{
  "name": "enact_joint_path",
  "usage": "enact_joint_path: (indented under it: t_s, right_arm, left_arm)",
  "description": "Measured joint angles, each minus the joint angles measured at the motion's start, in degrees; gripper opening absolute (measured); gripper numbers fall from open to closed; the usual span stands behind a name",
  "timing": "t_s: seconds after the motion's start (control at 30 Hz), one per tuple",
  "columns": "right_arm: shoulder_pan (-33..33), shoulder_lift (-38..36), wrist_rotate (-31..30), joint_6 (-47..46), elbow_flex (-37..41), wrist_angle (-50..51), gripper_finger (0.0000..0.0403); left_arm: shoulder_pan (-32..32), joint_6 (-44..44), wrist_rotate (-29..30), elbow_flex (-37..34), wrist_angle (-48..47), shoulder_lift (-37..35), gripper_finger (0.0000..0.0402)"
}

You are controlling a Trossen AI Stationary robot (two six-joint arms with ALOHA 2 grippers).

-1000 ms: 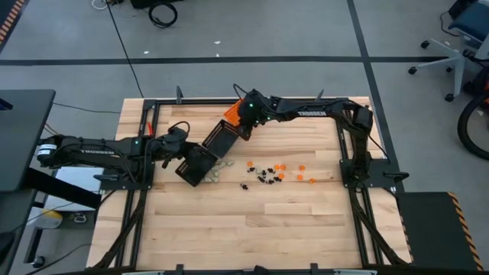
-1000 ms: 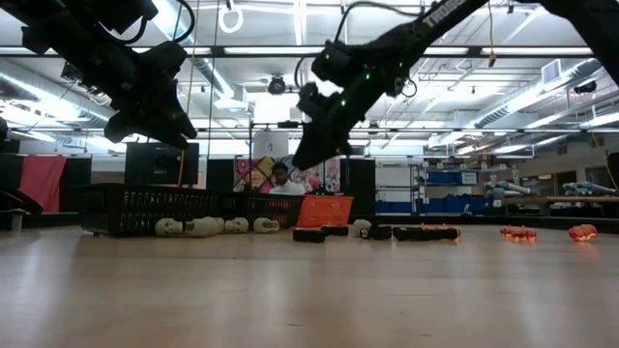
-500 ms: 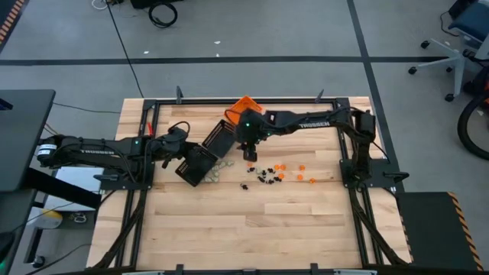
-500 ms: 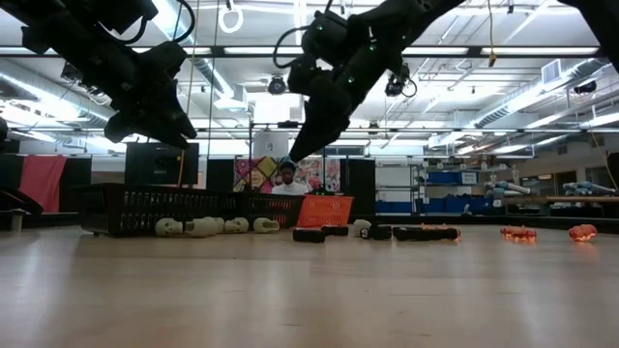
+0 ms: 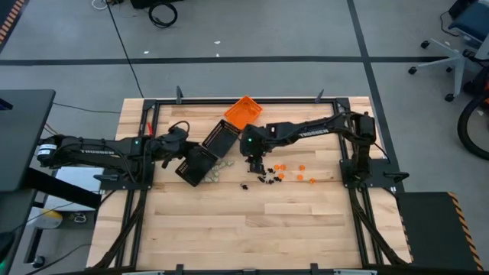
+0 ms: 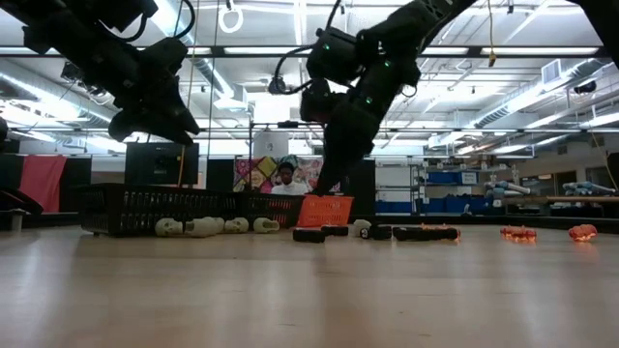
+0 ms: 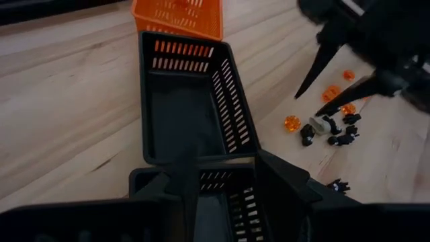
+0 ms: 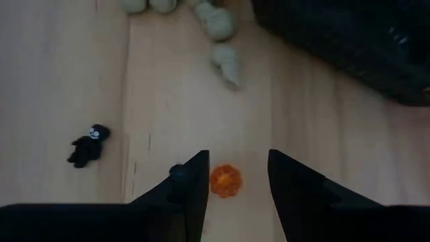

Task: Sort Halloween decoration
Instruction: Put the orange pumpkin toy into the orange bin

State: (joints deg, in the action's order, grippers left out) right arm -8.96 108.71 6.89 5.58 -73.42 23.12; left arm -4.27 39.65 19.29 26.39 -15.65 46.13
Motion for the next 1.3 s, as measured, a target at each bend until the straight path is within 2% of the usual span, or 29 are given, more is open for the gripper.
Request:
enact_joint_path:
  t_s: [0.1, 0.37, 0.63, 0.83, 0.97, 1.3]
  right_arm:
    - [0.58, 0.00, -0.12, -1.27, 2.03, -2.53, 0.0156]
    - [1.69, 0.02, -3.13, -2.08, 6.00, -8.00, 0.0156]
    - [1.82, 0.04, -4.53, -0.91, 10.10, -13.71, 0.0156]
    - [1.94, 0.04, -3.75, -0.92, 11.38, -14.28, 0.0156]
    - [2.15, 0.04, -3.88, -0.91, 12.83, -16.81, 0.0156]
    - [2.09, 0.02, -4.38, -0.95, 16.82, -24.09, 0.0156]
  left_arm:
    - [0.00, -0.41, -0.17, -0.02, 1.55, -0.01, 0.0125]
    - [0.02, -6.21, -7.81, -0.02, 10.28, -0.02, 0.0125]
    - [0.07, -6.41, -10.18, -0.02, 13.23, -0.02, 0.0125]
    - [2.81, -6.41, -10.85, -0.02, 15.17, 0.18, 0.0125]
    - [5.42, -6.41, -10.84, -0.02, 18.04, 2.24, 0.0125]
    - [9.98, -3.68, -10.82, 0.04, 25.84, 12.59, 0.0125]
